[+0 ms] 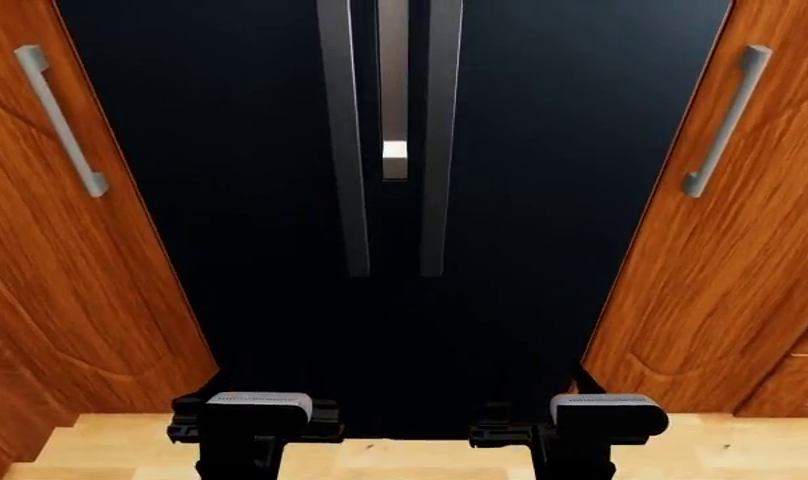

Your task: Open the fridge door

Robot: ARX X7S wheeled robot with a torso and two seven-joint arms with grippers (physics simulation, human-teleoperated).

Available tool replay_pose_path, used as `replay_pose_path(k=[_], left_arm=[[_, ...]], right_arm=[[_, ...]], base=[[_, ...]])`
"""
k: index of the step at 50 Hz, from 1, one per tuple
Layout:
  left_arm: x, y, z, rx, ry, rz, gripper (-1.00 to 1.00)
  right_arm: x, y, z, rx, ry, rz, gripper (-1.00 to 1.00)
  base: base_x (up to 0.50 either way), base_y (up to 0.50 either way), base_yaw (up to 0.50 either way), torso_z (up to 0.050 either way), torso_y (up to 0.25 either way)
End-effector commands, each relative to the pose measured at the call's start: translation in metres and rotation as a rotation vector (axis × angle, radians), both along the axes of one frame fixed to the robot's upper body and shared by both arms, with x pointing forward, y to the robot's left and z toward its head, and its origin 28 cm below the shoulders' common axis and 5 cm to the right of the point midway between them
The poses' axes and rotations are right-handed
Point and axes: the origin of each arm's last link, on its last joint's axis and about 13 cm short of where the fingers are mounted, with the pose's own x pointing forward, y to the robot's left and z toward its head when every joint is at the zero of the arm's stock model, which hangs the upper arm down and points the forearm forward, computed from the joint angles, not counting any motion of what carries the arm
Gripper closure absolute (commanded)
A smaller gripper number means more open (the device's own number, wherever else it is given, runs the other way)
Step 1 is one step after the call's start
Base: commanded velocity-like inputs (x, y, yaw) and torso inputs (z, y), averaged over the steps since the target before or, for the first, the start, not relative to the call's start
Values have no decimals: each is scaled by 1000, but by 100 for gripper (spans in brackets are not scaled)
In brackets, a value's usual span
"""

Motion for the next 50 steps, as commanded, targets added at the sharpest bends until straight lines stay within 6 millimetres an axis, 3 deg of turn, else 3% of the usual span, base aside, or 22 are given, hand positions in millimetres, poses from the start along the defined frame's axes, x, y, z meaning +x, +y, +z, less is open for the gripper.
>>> replay_pose_path(k=[1, 41, 46, 50], left_arm=[[0, 3, 0, -3, 2, 11, -100], [0, 2, 0, 0, -3, 7, -100], [2, 3, 0, 6, 2, 19, -100], [2, 3, -1, 3, 6, 18, -100]], right_arm=[[1, 0, 0, -18, 9, 1, -100], [0, 0, 1, -14, 3, -3, -100], [4, 7, 19, -5, -15, 39, -100], [25, 12, 47, 57, -11, 77, -100]], base=[[62, 0, 0, 0, 0], [99, 0, 0, 0, 0], [0, 0, 0, 0, 0], [0, 0, 0, 0, 0]])
